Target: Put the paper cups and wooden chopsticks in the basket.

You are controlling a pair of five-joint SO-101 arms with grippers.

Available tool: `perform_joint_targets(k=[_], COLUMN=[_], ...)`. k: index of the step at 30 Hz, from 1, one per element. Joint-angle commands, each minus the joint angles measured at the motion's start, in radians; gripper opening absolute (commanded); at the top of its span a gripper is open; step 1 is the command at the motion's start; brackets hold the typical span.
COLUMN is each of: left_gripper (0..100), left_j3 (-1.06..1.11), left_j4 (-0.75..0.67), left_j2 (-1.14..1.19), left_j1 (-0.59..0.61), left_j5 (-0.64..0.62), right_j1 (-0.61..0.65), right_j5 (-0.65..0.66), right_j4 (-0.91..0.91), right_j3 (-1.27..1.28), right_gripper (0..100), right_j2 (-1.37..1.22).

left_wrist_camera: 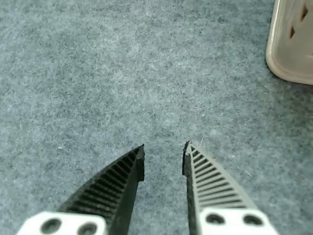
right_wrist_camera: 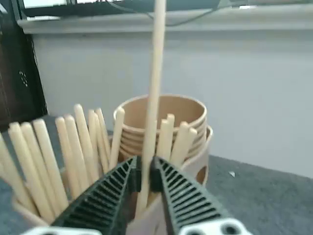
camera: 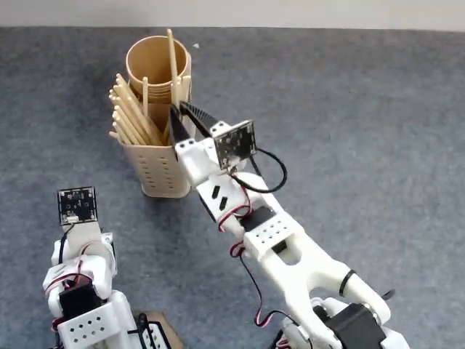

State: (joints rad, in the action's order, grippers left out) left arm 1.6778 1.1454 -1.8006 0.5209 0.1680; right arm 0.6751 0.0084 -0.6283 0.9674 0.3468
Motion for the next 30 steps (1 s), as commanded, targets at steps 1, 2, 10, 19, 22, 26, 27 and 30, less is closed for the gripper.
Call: perform_joint_targets(k=[1,2,10,19,22,26,27,30], left_gripper=[16,16,16,16,16,16,16,16], left_j3=[0.018,0.018,0.018,0.018,0.018,0.018,0.018,0.018], left_j4=[-0.002,-0.002,-0.003,0.003,0.006,0.095,0.120,0.161], left_j2=[-0.005,-0.005,-0.005,-0.001,-0.001,-0.008,-0.008,-0.008], left_j1=[-0.010,-0.010,-0.010,-0.085,-0.139,-0.183,-0.182,-0.179], left_j5=[0.015,0.015,0.015,0.015,0.014,0.014,0.014,0.015], right_j1=[0.004,0.005,0.004,-0.002,-0.071,-0.262,-0.311,-0.458], right_j5=[0.014,0.012,-0.054,-0.052,-0.051,-0.051,-0.051,-0.054], right_j4=[0.008,0.051,0.380,0.954,1.118,1.141,1.141,1.135], right_j3=[-0.001,-0.002,-0.174,-0.153,0.042,0.429,0.527,0.742], right_gripper=[27.2,34.1,31.8,2.5,0.4,0.5,0.5,0.5], right_j2=[0.039,0.041,0.219,0.765,1.006,1.362,1.457,1.484])
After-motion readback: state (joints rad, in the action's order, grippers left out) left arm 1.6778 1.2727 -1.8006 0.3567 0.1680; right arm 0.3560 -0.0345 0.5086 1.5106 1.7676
